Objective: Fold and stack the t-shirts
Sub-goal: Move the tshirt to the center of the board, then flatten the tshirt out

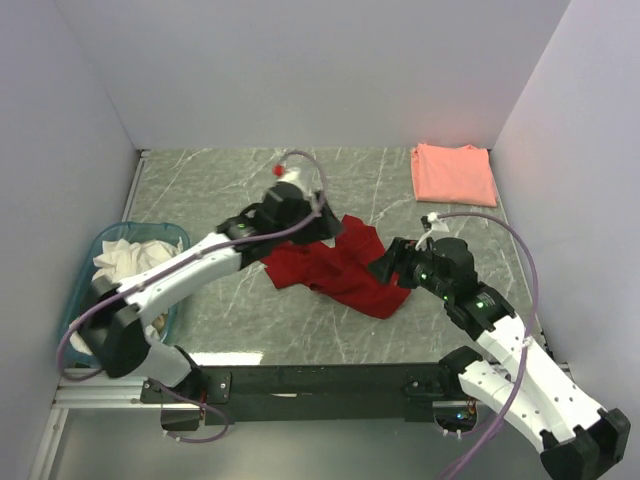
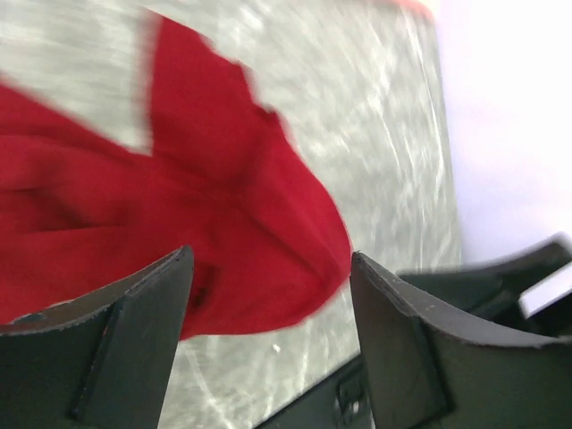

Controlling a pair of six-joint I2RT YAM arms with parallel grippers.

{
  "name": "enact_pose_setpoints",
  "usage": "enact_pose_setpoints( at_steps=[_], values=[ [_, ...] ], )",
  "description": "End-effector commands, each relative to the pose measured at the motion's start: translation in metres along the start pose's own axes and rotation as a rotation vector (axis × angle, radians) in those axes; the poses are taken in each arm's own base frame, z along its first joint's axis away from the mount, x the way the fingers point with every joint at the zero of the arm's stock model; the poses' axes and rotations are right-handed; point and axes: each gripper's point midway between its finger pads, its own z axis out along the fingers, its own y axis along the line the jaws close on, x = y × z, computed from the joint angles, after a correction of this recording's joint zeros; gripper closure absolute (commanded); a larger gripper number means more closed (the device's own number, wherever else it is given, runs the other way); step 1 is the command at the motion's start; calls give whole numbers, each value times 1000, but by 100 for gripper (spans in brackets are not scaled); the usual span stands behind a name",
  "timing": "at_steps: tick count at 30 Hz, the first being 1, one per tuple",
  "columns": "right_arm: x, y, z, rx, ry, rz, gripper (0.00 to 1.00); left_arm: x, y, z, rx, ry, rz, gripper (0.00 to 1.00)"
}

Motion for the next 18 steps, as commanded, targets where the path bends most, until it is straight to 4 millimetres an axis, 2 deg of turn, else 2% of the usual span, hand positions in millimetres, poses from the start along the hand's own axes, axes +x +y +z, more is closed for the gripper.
enact_pose_setpoints(
  at_steps=[1, 2, 4, 5, 7, 8, 9, 14, 18],
  values=[
    [6, 18, 14, -57, 36, -24, 20, -31, 42, -28, -63, -108, -133, 26],
    [9, 19, 17, -48, 44, -34, 20, -26, 73, -29, -119, -108, -172, 27],
    [11, 12, 26, 18, 43, -51, 20, -27, 94, -41, -152, -135, -202, 30],
    [15, 13, 28, 27, 52, -66, 20, -18, 118, -43, -204, -126, -214, 30],
    [14, 10, 36, 72, 51, -77, 21, -13, 133, -49, -243, -135, -222, 31],
    [16, 13, 38, 71, 59, -87, 21, -3, 148, -50, -280, -120, -229, 31],
    [14, 18, 39, 68, 56, -94, 22, 2, 153, -50, -290, -115, -230, 31],
    [31, 37, 51, 95, 92, -172, 23, 30, 180, -50, -353, -72, -248, 34],
    [42, 57, 61, 108, 101, -251, 24, 46, 191, -43, -371, -40, -263, 37]
  ],
)
